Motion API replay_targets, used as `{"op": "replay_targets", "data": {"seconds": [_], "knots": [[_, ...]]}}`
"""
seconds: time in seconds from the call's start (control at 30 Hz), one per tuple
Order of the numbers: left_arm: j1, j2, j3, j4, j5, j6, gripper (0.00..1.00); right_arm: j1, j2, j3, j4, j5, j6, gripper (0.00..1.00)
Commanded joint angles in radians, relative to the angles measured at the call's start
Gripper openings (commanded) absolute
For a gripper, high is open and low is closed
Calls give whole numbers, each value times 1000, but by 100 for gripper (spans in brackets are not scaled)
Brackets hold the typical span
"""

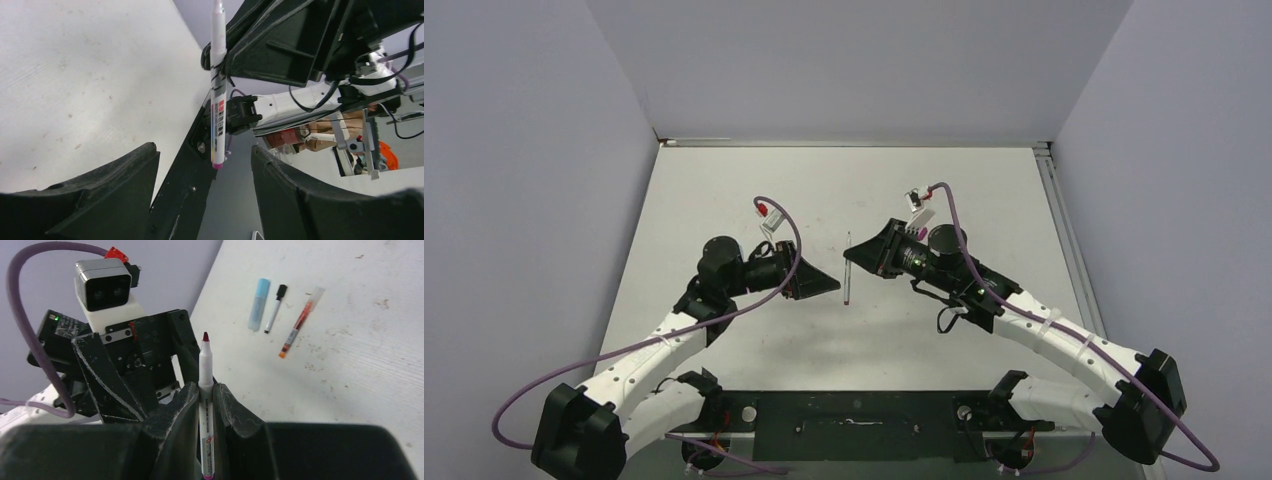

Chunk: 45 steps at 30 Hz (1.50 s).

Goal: Insert the pens into the pen caps

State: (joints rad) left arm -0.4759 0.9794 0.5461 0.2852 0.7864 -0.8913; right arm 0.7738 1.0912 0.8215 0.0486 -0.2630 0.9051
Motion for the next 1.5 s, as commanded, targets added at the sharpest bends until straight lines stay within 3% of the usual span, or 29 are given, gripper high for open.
{"op": "replay_targets", "data": {"seconds": [0.0,0.23,0.6,0.9,1.0,1.03,1.27,1.37,1.47], "knots": [[-23,-28,-22,257,12,-124,66,29,-20,-6,182,-22,74,5],[-43,-41,-40,383,-8,-209,66,66,19,-4,304,-40,115,5],[-58,-36,-68,544,-33,-313,54,130,36,-21,397,12,116,5],[-61,-41,-61,578,-44,-332,26,160,26,-27,400,46,97,5],[-61,-42,-59,585,-45,-337,13,167,24,-27,397,50,89,5],[-61,-42,-57,585,-45,-337,2,169,23,-27,394,51,84,5],[-63,-63,-54,510,-54,-296,0,180,-13,-14,284,72,8,5],[-63,-75,-47,448,-56,-256,0,180,-33,16,195,89,-44,13],[-63,-92,-22,326,-56,-169,0,180,-73,39,115,137,-110,29]]}}
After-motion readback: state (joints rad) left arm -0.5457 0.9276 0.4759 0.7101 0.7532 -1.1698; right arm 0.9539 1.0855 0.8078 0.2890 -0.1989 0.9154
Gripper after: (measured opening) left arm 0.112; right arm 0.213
